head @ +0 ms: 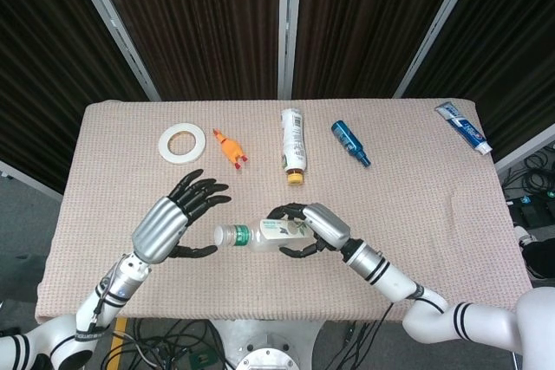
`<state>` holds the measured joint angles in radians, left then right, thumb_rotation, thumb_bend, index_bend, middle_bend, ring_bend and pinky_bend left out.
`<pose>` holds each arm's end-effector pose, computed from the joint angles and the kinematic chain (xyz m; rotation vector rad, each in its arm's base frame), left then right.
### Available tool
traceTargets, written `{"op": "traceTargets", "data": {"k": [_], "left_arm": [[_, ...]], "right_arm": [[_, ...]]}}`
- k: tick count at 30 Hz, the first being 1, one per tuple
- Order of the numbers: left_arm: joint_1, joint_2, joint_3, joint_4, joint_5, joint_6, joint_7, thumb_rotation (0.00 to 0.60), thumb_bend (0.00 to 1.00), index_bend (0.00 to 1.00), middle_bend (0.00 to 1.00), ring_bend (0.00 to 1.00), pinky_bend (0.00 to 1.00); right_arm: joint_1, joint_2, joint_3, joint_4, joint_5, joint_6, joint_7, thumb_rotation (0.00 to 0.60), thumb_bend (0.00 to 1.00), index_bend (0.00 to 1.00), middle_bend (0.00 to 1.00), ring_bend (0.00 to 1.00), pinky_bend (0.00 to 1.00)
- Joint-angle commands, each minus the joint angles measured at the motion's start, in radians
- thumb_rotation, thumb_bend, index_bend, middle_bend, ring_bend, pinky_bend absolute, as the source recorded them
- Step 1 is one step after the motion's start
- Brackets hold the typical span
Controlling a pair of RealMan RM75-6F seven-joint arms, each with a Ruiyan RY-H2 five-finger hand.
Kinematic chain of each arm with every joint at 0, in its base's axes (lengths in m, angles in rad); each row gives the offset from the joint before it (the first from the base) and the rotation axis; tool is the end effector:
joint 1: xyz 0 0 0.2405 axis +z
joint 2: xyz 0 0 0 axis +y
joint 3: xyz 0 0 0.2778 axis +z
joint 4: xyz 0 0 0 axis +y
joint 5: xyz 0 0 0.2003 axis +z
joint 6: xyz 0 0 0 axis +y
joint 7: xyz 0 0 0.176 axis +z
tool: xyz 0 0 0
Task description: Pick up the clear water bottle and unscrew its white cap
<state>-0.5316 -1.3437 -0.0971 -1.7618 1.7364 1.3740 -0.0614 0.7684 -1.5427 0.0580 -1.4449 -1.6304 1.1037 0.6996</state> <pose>-0.1157 0.2899 0.0846 -1.8143 -0.8436 -1.6328 -0.1036 -0.3404 -0.0198 1.9574 -1.5618 1.6207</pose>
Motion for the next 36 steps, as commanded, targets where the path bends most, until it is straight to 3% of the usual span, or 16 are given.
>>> {"op": "traceTargets", "data": {"k": [1, 36], "left_arm": [[-0.001, -0.002, 0.000, -0.001, 0.002, 0.001, 0.001, 0.600, 0.00, 0.20, 0.14, 0.10, 0.05], [-0.006, -0.003, 0.001, -0.014, 0.021, 0.018, 0.003, 0.600, 0.00, 0.20, 0.14, 0.10, 0.05]], "right_arm": [[0.001, 0.001, -0.002, -0.001, 0.001, -0.006, -0.005, 0.600, 0.45, 0.50, 0.46, 0.31, 0.40], [0.017, -0.010, -0.001, -0.004, 0.012, -0.037, -0.023, 0.600, 0.45, 0.51, 0.47, 0.32, 0.41]]}}
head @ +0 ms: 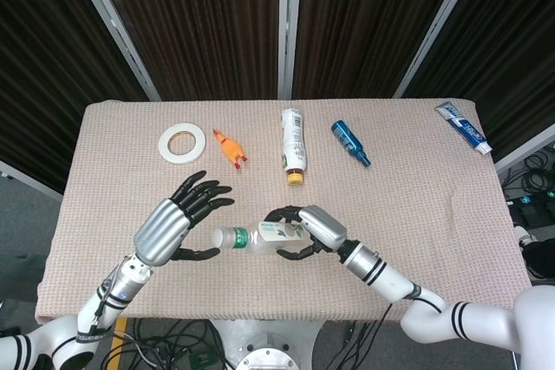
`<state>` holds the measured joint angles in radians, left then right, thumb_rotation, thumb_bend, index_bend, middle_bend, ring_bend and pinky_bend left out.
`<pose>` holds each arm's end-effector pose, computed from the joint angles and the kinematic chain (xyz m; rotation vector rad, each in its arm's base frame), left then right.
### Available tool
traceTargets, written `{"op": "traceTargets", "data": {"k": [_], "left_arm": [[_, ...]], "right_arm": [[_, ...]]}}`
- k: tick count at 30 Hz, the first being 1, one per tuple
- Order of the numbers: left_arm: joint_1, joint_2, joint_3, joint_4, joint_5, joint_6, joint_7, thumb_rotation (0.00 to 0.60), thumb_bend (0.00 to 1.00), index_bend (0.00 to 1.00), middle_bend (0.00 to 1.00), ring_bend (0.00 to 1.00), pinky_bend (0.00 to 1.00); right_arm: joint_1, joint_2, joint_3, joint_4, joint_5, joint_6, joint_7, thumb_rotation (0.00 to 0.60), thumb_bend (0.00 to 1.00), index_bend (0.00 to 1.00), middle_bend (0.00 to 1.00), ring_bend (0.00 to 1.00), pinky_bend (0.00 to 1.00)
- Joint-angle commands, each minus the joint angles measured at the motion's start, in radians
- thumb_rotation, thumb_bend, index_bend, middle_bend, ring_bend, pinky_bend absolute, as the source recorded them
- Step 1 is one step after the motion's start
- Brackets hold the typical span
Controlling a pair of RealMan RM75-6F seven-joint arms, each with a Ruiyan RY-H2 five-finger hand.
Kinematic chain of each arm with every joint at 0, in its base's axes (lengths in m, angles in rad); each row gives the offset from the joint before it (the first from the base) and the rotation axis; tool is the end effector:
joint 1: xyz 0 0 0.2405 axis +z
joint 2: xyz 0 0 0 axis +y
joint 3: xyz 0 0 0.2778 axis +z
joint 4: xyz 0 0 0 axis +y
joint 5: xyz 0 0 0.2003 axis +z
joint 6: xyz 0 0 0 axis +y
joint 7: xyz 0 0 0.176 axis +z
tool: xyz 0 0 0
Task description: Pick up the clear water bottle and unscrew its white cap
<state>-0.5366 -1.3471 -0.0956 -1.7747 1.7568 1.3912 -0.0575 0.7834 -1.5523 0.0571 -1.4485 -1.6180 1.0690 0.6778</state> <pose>-0.1086 0.2862 0.0866 -1.8159 -0.8249 -1.6711 -0.0999 -0.3395 -0.0283 1.9887 -1.5672 1.5785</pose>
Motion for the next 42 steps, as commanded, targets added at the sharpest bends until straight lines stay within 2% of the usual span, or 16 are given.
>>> {"op": "traceTargets", "data": {"k": [1, 42], "left_arm": [[-0.001, 0.001, -0.002, -0.003, 0.002, 0.002, -0.002, 0.600, 0.00, 0.20, 0.14, 0.10, 0.05], [-0.006, -0.003, 0.004, -0.018, 0.020, 0.006, -0.001, 0.600, 0.00, 0.20, 0.14, 0.10, 0.05]], "right_arm": [[0.003, -0.001, 0.000, 0.000, 0.001, -0.005, -0.002, 0.600, 0.45, 0.51, 0.47, 0.32, 0.41], [0.011, 0.005, -0.006, -0.013, 0.009, -0.030, -0.023, 0.600, 0.45, 0.54, 0.47, 0.34, 0.42]]}}
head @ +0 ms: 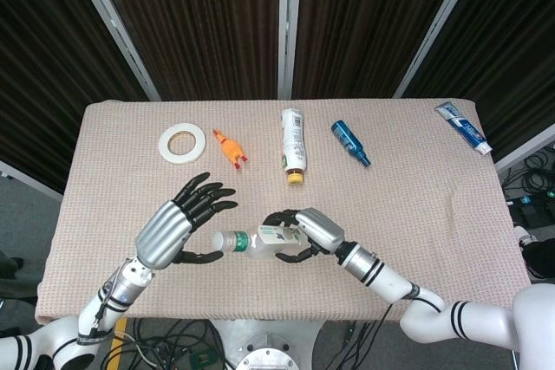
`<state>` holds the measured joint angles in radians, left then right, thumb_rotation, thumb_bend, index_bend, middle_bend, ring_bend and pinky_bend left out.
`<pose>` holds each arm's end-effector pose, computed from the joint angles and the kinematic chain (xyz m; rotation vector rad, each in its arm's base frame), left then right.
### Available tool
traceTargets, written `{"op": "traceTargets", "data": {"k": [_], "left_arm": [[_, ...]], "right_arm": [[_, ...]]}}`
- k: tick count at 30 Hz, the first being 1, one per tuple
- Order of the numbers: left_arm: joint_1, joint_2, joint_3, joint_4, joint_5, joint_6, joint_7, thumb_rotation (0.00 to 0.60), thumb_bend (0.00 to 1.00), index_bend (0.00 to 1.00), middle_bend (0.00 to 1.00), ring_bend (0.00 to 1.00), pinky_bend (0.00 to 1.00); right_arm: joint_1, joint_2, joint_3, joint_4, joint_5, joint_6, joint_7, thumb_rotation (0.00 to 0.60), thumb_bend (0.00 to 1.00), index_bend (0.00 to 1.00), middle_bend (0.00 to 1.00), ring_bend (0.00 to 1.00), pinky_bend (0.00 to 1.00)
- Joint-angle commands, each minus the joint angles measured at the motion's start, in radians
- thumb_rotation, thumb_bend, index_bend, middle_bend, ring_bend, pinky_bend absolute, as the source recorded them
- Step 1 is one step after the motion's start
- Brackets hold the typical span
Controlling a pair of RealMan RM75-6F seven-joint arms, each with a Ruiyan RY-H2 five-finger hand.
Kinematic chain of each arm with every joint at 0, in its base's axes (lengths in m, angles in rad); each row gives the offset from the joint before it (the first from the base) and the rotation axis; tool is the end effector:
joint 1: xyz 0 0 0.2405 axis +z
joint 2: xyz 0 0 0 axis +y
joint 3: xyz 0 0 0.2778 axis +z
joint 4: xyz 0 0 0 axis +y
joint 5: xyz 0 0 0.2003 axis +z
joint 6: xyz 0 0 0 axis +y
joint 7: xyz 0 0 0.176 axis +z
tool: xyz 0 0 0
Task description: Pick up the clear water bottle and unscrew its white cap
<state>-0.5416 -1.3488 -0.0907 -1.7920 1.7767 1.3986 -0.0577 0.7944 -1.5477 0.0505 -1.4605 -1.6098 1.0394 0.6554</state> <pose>-0.1016 0.2814 0.0870 -1.8271 -0.8201 -1.7039 -0.0989 -0.3376 -0.0328 2.0230 -1.5645 1.5315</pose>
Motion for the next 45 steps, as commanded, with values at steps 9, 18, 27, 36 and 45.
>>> {"op": "traceTargets", "data": {"k": [9, 18, 27, 36, 45], "left_arm": [[0.001, 0.003, 0.004, -0.001, 0.006, 0.004, -0.004, 0.600, 0.00, 0.20, 0.14, 0.10, 0.05], [0.000, -0.003, 0.001, 0.008, -0.007, -0.002, -0.006, 0.600, 0.00, 0.20, 0.14, 0.10, 0.05], [-0.006, -0.002, -0.005, -0.004, 0.004, 0.001, 0.008, 0.600, 0.00, 0.20, 0.14, 0.10, 0.05], [0.002, 0.003, 0.006, -0.002, 0.004, 0.003, 0.008, 0.600, 0.00, 0.20, 0.14, 0.10, 0.05], [-0.003, -0.004, 0.000, 0.006, -0.003, -0.002, 0.002, 0.600, 0.00, 0.20, 0.14, 0.10, 0.05]], "right_arm": [[-0.006, 0.011, 0.005, -0.008, 0.010, 0.005, -0.004, 0.600, 0.45, 0.54, 0.48, 0.34, 0.42], [-0.010, 0.016, -0.003, -0.017, -0.007, 0.016, 0.002, 0.600, 0.45, 0.54, 0.48, 0.34, 0.42], [-0.008, 0.011, 0.001, -0.012, 0.002, 0.007, -0.005, 0.600, 0.45, 0.55, 0.48, 0.34, 0.43], [-0.010, 0.012, 0.003, -0.008, 0.004, 0.010, 0.000, 0.600, 0.45, 0.55, 0.48, 0.34, 0.43], [-0.009, 0.012, -0.003, -0.012, -0.005, 0.009, 0.001, 0.600, 0.45, 0.55, 0.48, 0.34, 0.43]]}}
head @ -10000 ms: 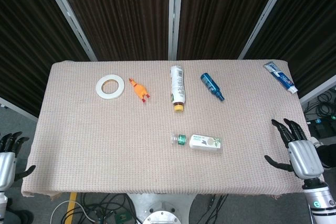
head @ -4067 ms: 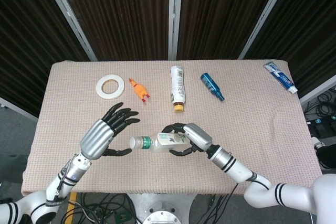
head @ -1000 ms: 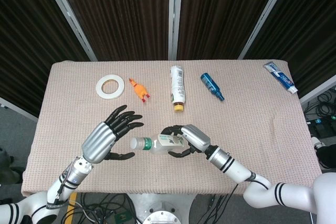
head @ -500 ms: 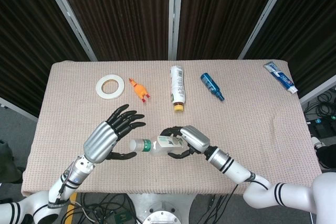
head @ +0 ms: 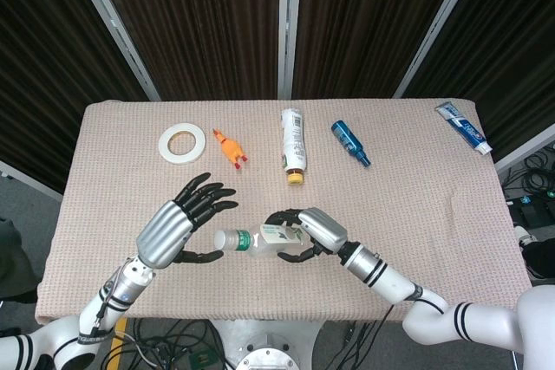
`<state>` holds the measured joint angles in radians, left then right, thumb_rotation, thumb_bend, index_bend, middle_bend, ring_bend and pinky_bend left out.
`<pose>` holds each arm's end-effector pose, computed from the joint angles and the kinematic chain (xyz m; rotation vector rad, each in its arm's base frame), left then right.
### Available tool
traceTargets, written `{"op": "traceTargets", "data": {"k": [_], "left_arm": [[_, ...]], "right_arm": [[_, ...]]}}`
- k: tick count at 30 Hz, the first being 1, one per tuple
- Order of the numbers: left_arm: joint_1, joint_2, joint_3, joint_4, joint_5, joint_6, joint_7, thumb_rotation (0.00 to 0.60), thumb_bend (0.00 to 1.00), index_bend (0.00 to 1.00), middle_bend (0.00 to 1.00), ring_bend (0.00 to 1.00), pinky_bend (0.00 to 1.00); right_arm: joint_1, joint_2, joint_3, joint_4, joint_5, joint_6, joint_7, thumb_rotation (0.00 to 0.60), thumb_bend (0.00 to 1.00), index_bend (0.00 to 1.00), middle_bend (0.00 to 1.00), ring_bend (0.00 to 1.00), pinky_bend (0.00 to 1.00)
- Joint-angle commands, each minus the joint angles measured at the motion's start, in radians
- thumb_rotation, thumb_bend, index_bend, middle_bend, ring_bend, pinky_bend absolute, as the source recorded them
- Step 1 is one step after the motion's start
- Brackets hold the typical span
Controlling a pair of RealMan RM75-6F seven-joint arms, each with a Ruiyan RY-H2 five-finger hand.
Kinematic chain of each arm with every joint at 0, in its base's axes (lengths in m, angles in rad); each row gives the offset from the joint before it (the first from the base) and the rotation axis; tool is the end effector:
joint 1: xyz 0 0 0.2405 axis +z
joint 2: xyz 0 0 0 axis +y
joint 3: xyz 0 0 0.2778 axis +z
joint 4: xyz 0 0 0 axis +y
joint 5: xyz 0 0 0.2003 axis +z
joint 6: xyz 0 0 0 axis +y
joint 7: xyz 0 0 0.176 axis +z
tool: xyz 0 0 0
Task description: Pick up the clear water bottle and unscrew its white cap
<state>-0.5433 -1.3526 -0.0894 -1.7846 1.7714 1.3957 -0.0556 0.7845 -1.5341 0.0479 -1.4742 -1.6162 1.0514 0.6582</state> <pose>-0.1030 0.2826 0.0852 -1.8288 -0.8208 -1.6941 -0.1011 -0.3357 -0.0277 2.0144 -1.5650 1.5424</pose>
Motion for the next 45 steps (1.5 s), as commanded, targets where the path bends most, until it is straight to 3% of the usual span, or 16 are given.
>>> {"op": "traceTargets", "data": {"k": [1, 34, 41, 45], "left_arm": [[-0.002, 0.000, -0.002, -0.003, 0.006, 0.003, 0.001, 0.600, 0.00, 0.20, 0.14, 0.10, 0.05], [0.003, 0.016, 0.005, -0.010, 0.014, 0.008, -0.002, 0.600, 0.00, 0.20, 0.14, 0.10, 0.05], [0.015, 0.037, 0.032, 0.004, 0.007, 0.000, -0.034, 0.600, 0.01, 0.31, 0.14, 0.10, 0.05], [0.014, 0.043, 0.036, 0.005, 0.007, -0.006, -0.053, 0.600, 0.10, 0.37, 0.14, 0.10, 0.05]], "right_arm": [[0.002, -0.003, 0.001, 0.003, 0.004, -0.005, -0.004, 0.600, 0.45, 0.55, 0.48, 0.34, 0.43], [-0.002, -0.007, 0.003, 0.011, 0.013, -0.008, -0.010, 0.600, 0.45, 0.55, 0.48, 0.34, 0.43], [-0.009, 0.015, -0.003, 0.004, -0.001, 0.009, 0.027, 0.600, 0.45, 0.55, 0.48, 0.34, 0.43], [-0.009, 0.021, -0.005, 0.004, -0.007, 0.013, 0.040, 0.600, 0.45, 0.55, 0.48, 0.34, 0.43]]}}
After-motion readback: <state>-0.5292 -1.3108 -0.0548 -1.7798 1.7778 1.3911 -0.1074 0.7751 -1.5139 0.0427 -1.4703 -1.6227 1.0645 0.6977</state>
